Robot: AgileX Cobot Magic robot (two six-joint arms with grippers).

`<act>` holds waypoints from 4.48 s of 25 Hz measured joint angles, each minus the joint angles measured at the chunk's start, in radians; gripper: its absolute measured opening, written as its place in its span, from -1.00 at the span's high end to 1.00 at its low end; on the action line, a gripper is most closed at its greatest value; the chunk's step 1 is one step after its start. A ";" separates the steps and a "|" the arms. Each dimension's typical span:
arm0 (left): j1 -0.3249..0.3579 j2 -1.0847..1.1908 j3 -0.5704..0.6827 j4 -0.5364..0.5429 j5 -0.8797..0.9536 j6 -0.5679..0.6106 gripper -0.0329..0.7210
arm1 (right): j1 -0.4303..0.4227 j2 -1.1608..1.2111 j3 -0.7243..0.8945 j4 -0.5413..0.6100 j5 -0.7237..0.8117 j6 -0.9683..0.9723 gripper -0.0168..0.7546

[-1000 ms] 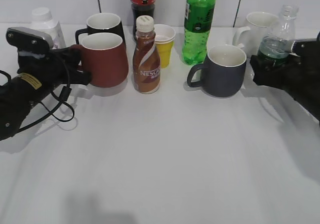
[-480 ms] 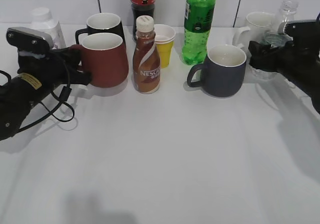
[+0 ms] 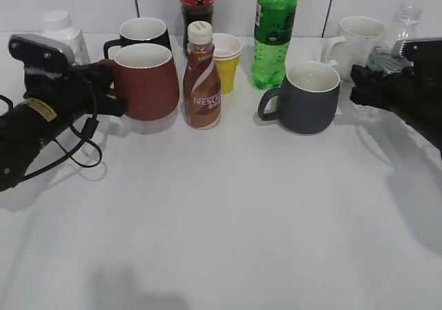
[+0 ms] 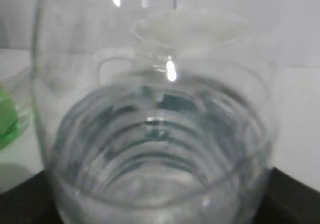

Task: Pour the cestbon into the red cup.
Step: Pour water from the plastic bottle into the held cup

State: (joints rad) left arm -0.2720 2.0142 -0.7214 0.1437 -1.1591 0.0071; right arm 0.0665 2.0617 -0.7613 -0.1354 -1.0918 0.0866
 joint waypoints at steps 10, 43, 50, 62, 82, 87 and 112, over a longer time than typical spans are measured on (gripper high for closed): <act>0.000 -0.142 0.103 0.107 -0.005 0.000 0.81 | 0.000 -0.326 0.235 -0.181 -0.006 -0.024 -0.27; -0.193 -0.207 0.147 0.383 0.053 -0.042 0.81 | 0.104 -0.347 -0.132 -0.813 0.164 -0.094 -0.27; -0.254 -0.207 0.045 0.417 0.151 -0.092 0.81 | 0.104 -0.345 -0.132 -0.986 0.237 -0.154 -0.27; -0.260 -0.205 -0.009 0.454 0.257 -0.102 0.81 | 0.104 -0.345 -0.133 -1.091 0.247 -0.303 -0.27; -0.292 -0.144 -0.055 0.488 0.195 -0.129 0.81 | 0.117 -0.345 -0.134 -1.086 0.248 -0.621 -0.27; -0.292 -0.144 -0.055 0.487 0.201 -0.133 0.81 | 0.117 -0.345 -0.134 -1.082 0.250 -0.665 -0.27; -0.293 -0.144 -0.055 0.502 0.200 -0.136 0.81 | 0.117 -0.345 -0.134 -1.033 0.251 -0.885 -0.27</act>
State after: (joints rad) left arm -0.5651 1.8699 -0.7760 0.6455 -0.9590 -0.1288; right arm 0.1830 1.7168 -0.8951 -1.1682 -0.8412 -0.7979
